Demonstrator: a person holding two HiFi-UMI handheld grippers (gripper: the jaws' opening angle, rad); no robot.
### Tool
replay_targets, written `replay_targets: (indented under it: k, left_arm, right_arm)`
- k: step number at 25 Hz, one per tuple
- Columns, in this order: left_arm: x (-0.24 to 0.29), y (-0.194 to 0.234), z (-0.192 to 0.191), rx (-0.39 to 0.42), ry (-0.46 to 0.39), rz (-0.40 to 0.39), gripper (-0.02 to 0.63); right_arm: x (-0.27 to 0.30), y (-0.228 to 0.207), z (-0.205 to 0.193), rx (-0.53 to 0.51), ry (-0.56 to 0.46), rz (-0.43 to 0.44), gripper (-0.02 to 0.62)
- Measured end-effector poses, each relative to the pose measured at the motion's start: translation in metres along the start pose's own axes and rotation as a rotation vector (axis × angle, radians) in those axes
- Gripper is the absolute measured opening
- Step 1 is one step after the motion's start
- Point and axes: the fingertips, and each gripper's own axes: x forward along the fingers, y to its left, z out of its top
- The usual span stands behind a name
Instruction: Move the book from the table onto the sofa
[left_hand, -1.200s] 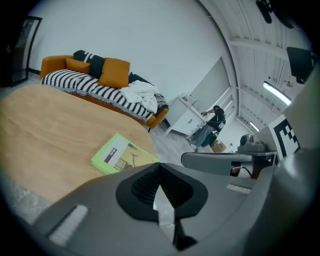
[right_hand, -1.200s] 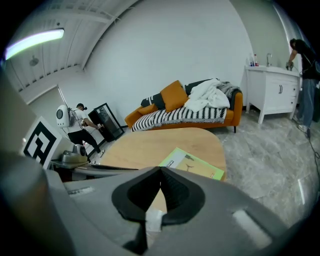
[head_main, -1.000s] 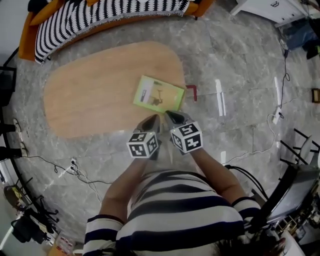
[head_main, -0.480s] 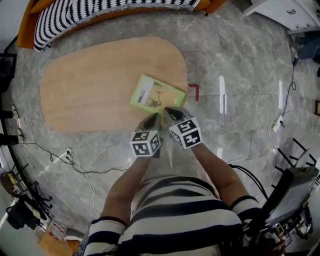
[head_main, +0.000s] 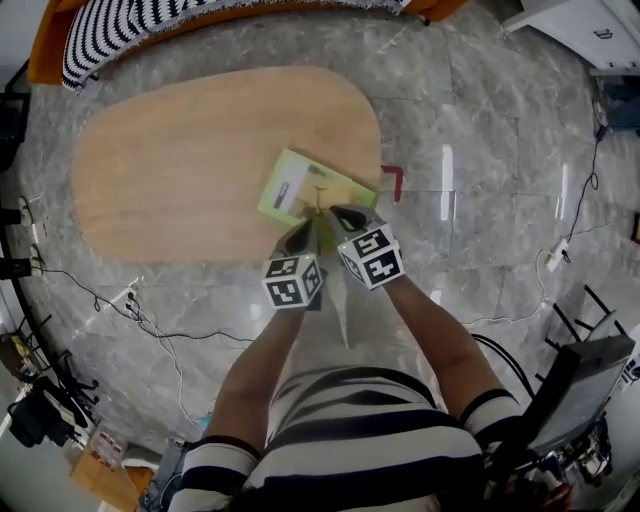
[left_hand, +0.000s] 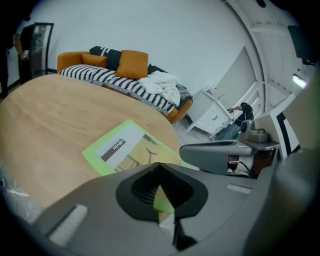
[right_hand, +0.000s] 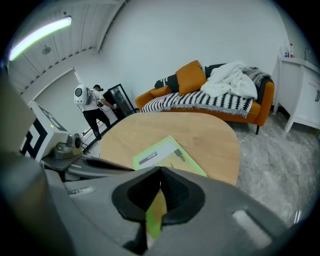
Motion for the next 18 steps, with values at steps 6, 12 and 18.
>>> replay_targets:
  k: [6, 12, 18]
  left_arm:
    - [0.019, 0.011, 0.001, 0.004, 0.014, 0.034, 0.002]
    - [0.031, 0.021, 0.002, -0.007, 0.016, 0.086, 0.0]
    - [0.027, 0.041, -0.005, -0.065, -0.001, 0.151, 0.142]
  right_arm:
    - [0.023, -0.011, 0.004, -0.049, 0.011, 0.013, 0.0]
    - [0.04, -0.019, 0.003, -0.084, 0.029, 0.022, 0.043]
    - [0.047, -0.024, 0.008, -0.13, 0.04, 0.047, 0.119]
